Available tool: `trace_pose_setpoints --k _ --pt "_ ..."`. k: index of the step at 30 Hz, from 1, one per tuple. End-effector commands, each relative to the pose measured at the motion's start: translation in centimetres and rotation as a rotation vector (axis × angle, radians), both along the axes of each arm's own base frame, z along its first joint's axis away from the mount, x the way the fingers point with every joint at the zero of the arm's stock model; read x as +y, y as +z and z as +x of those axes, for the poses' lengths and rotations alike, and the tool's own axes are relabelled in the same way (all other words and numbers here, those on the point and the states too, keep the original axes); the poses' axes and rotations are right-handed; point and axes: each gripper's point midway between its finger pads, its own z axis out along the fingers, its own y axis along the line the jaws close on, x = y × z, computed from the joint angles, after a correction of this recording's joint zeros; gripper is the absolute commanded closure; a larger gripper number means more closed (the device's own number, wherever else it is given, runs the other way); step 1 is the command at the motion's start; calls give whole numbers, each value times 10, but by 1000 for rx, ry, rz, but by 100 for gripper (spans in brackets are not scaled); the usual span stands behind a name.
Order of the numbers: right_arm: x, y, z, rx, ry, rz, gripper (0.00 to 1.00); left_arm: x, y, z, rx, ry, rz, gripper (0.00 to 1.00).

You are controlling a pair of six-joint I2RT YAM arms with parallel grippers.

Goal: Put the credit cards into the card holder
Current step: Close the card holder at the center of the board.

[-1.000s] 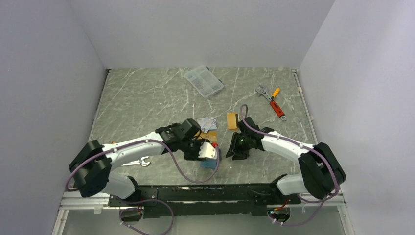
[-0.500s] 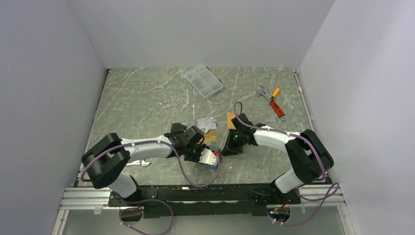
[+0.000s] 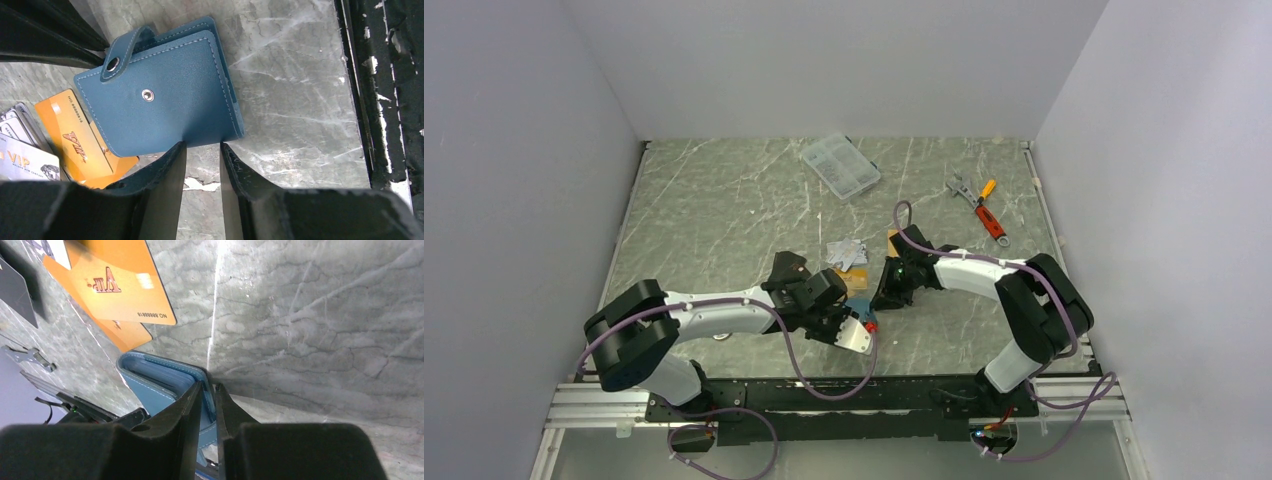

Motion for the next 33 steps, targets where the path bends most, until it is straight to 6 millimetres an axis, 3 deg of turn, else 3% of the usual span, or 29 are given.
trace_pose_setpoints --k 1,7,13,19,27,33 --pt "7 7 13 -51 11 10 81 0 6 0 -5 9 -13 64" --pt "13 12 15 -66 41 32 78 -6 20 -12 47 -15 -58 63" --pt "34 18 26 -72 92 23 80 -10 8 -25 77 -48 -31 63" --pt "33 22 26 -78 103 7 80 -8 1 -22 58 -42 -17 63" --pt "1 46 25 -168 101 -105 58 -7 21 -16 23 -33 -51 62" --pt "1 66 20 -206 167 -115 51 -10 28 -14 15 -51 -51 60"
